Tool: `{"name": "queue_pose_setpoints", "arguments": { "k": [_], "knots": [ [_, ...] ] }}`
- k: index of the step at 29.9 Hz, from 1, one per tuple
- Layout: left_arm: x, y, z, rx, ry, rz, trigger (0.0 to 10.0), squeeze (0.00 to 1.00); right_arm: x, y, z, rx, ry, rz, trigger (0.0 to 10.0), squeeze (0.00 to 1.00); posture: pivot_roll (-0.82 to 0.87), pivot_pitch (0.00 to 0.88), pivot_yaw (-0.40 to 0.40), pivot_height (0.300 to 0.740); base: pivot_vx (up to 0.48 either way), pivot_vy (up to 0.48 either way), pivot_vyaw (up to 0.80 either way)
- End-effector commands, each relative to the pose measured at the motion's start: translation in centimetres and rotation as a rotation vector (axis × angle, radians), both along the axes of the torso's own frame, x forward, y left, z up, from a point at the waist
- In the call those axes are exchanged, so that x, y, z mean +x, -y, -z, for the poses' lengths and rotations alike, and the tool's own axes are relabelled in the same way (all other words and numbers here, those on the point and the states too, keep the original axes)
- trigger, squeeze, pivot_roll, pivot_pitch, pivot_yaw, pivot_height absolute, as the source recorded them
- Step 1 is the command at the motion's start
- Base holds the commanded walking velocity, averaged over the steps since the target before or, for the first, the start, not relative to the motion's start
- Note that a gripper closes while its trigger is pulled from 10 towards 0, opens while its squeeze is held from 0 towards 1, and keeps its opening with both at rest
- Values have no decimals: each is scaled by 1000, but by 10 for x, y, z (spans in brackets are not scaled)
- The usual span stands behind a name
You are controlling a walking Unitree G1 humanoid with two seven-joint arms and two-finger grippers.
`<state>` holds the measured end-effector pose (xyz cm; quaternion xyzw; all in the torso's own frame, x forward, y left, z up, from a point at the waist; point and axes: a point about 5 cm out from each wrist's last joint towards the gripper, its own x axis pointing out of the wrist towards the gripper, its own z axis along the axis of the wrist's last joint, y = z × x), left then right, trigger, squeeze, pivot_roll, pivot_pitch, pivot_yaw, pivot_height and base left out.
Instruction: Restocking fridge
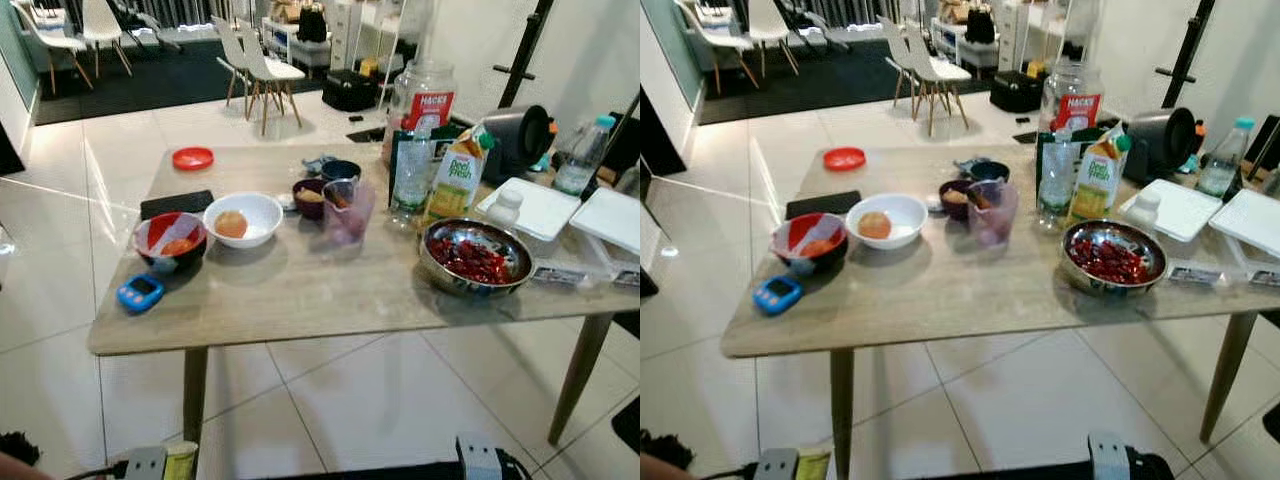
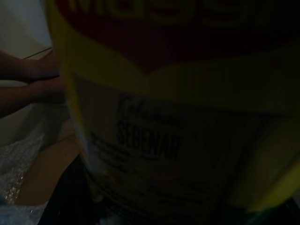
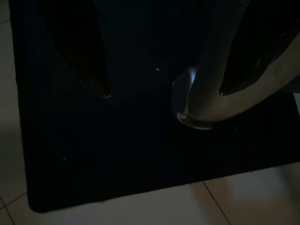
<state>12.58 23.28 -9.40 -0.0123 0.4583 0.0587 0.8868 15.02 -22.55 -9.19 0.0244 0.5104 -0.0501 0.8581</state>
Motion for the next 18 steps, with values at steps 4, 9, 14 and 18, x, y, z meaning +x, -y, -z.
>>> {"name": "queue_pose_setpoints", "arguments": {
  "k": [4, 9, 14, 18],
  "knots": [
    [-4, 6, 3, -14, -20, 7, 10000, 0, -1, -1, 1, 3, -9, -2, 10000, 0, -22, 0, -18, 740, 0, 0, 0],
    [-3, 7, 3, -15, -21, 13, 10000, 0, -1, -2, 1, 5, -11, -3, 10000, 0, -22, 0, -17, 740, 0, 0, 0],
    [-2, 6, 3, -11, -19, 20, 10000, 0, -2, -3, 2, 6, -15, -5, 10000, 0, -24, 0, -12, 740, 0, 0, 0],
    [-4, 2, 2, -8, -20, 10, 10000, 0, -5, -5, 3, 6, -23, -17, 10000, 0, -29, 0, -11, 740, 0, 0, 0]
  ]
}}
